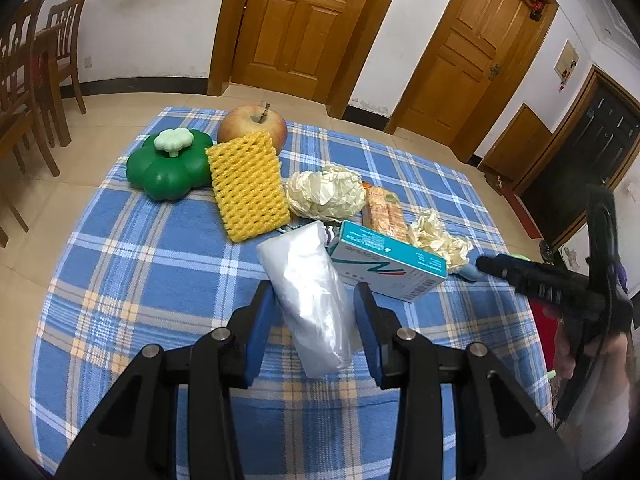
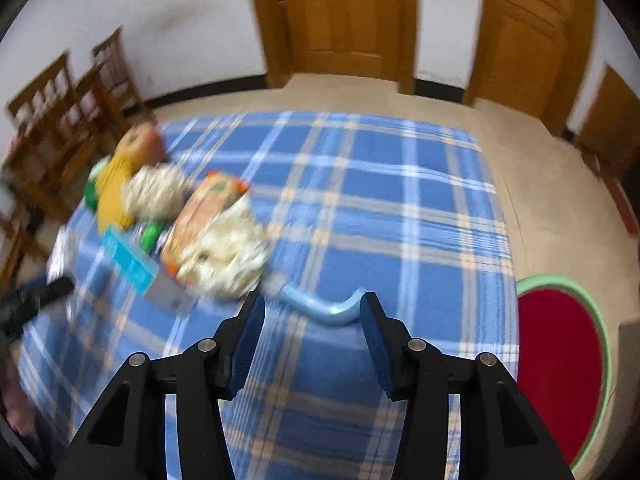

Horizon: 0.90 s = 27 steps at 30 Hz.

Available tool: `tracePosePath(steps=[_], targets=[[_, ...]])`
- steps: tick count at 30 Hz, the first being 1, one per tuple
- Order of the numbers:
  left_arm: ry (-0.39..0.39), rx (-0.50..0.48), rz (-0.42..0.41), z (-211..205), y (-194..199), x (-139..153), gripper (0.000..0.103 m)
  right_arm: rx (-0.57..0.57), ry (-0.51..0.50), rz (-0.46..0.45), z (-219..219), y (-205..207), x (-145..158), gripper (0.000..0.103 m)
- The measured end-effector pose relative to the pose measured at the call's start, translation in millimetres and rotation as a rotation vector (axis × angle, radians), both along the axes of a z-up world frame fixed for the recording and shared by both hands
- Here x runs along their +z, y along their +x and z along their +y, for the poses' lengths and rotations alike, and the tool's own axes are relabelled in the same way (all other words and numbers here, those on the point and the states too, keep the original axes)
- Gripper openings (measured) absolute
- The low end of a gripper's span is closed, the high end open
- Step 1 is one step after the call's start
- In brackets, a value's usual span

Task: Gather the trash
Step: 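Grasp the light-blue curved toy with the right tool while the left tool holds the bag, then carry the bag and blue toy over the red bucket and open both tools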

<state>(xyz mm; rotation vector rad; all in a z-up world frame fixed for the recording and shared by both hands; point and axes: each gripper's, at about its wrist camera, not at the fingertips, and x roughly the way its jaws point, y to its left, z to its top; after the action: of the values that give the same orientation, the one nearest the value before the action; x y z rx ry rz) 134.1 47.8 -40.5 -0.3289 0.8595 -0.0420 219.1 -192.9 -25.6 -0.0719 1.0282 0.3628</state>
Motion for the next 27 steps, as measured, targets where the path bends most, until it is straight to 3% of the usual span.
tracePosePath(steps=[3,5,9,13,15,21,27], targets=[[0.003,0.001,0.003,1,-1,-1,0.041,-0.144,0.061,0.079,-16,16,-12,0.051],[0.005,-0.004,0.002,1,-2,-2,0.041,-0.229,0.179,0.160,-30,21,-26,0.051],[0.005,-0.020,-0.002,-4,-1,0,0.041,-0.343,0.280,0.143,-43,18,-28,0.041],[0.002,-0.037,-0.019,-9,-3,4,0.041,-0.392,0.294,0.142,-39,15,-30,0.020],[0.001,-0.042,-0.026,-11,-5,6,0.041,-0.397,0.237,0.110,-31,11,-29,0.011],[-0.001,-0.059,-0.033,-13,-10,8,0.041,-0.430,0.275,0.082,-44,-13,-29,0.011],[-0.011,-0.079,-0.042,-22,-16,13,0.041,-0.473,0.287,-0.003,-67,-49,-15,0.011]])
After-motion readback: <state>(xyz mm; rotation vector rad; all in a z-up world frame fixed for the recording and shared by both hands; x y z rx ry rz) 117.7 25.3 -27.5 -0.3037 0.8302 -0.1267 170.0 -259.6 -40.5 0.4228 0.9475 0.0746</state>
